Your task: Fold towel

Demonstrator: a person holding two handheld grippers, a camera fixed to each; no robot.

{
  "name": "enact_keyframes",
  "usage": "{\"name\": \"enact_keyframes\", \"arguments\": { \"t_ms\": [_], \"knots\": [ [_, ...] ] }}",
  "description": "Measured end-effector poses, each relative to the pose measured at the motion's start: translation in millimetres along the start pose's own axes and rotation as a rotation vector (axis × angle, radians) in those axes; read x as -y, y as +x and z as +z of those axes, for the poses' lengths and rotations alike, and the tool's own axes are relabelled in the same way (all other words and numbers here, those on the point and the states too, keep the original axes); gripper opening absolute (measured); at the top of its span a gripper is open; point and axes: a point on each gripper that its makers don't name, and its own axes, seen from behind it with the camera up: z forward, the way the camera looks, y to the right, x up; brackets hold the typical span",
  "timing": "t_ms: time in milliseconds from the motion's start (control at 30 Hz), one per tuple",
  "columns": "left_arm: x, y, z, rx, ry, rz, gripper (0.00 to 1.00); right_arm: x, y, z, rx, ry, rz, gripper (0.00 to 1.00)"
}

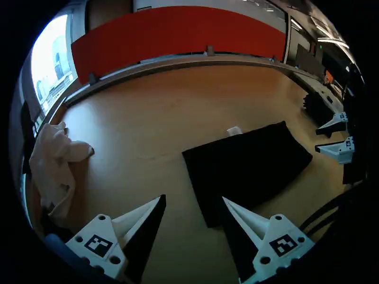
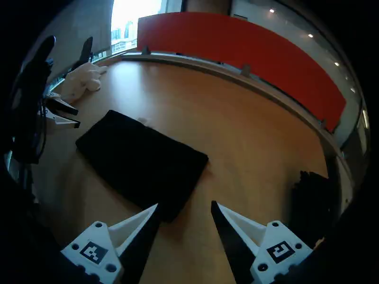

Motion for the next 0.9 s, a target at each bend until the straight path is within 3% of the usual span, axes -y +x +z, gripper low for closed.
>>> {"name": "enact_keyframes", "arguments": {
  "t_ms": [400,900],
  "knots": [
    [12.5,-11,-16.9,-0.004,0.03,-0.066,0.76,7,-2,0.9,0.0,0.055,-0.026,0.77],
    [35.7,-37,-51.3,-0.001,0.094,-0.154,0.76,24,-9,4.5,0.026,0.14,-0.095,0.77]
  ]
}}
